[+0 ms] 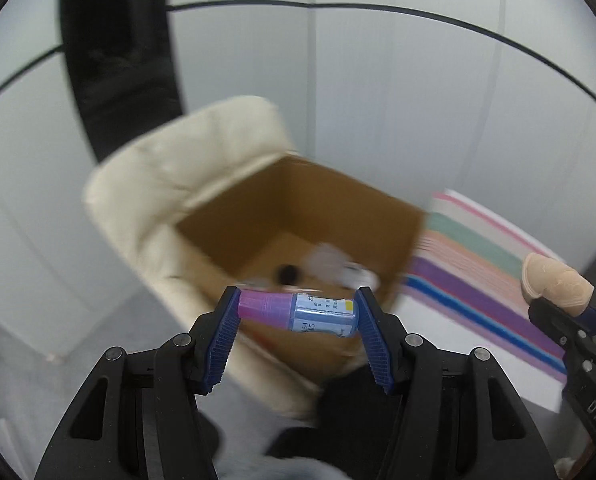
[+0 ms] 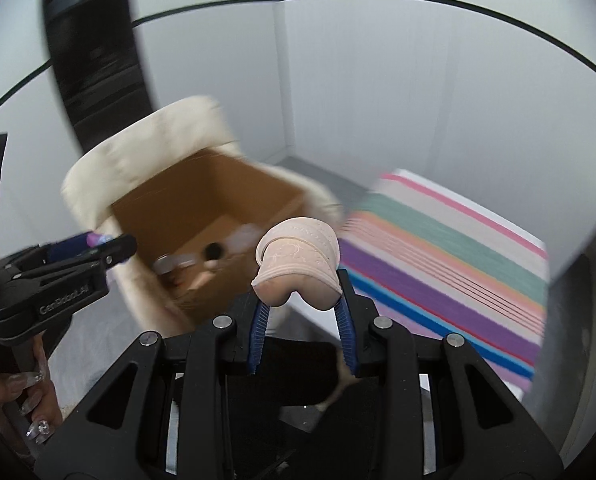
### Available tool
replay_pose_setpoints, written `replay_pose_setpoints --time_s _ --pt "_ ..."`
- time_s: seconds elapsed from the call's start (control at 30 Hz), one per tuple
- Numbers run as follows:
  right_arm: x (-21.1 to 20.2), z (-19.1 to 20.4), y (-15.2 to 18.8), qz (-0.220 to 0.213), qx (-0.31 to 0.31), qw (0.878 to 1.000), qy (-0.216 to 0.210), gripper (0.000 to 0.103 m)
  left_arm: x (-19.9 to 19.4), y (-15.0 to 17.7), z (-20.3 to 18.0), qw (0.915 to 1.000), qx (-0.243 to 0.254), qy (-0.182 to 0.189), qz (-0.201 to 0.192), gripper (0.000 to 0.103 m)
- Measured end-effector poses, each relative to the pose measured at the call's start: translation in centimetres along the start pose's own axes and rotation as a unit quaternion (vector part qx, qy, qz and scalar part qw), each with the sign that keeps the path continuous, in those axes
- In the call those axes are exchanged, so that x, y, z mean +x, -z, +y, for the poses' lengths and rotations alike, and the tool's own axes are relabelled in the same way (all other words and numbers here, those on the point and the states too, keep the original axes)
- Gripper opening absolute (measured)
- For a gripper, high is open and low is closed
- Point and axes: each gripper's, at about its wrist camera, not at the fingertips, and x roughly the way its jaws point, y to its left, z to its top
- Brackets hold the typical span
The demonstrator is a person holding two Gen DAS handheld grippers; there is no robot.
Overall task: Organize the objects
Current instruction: 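Lift the sponge puff and tube and carry both over the cardboard box, then open both tools to drop the sponge puff and tube into the box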
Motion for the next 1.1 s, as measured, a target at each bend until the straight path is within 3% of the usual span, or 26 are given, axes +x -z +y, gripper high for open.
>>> replay_pose_setpoints --time_s 0.17,0.3,0.6,0.87,0.9,0.93,0.97,1.03,1.1 --pt "3.8 4.6 -0.9 0.023 -0.048 0.997 -0.050 0.032 2.2 -0.3 3.3 0.9988 -0.044 -0.015 0.014 0.059" --pt "6.3 5.9 -1.4 0.033 -0.058 0.995 -0.071 0.032 3.5 -1.5 3.9 0.9979 -0.061 -0.021 0.011 0.059" --pt "10.8 7.2 -5.9 0.019 -0.073 0.993 -0.085 0.032 7.2 -7.0 3.9 0.9955 -0.090 -0.031 -0.003 0.059" --pt "15.5 6.5 -9.9 0.018 -0.056 0.996 -0.068 0.033 10.7 -10.9 2.6 0.9962 -0.087 -0.007 -0.003 0.060" --pt "16.0 6.5 -10.2 0.020 -0.060 0.996 -0.067 0.037 11.1 -11.2 2.4 0.9965 -0.083 -0.003 0.002 0.063" --pt "16.4 6.6 -10.4 0.022 -0.066 0.996 -0.063 0.053 11.4 -11.4 2.3 0.9967 -0.080 -0.003 0.011 0.076" --pt "16.6 6.6 -10.6 0.021 -0.071 0.996 -0.057 0.077 11.9 -11.6 2.1 0.9967 -0.078 0.002 0.021 0.092" --pt "16.9 6.5 -10.7 0.019 -0.076 0.996 -0.034 0.099 11.8 -11.4 1.9 0.9965 -0.079 0.014 0.024 0.101" --pt "17.0 6.1 -10.7 0.024 -0.070 0.997 -0.032 0.101 11.4 -11.3 1.9 0.9965 -0.081 0.011 0.015 0.101"
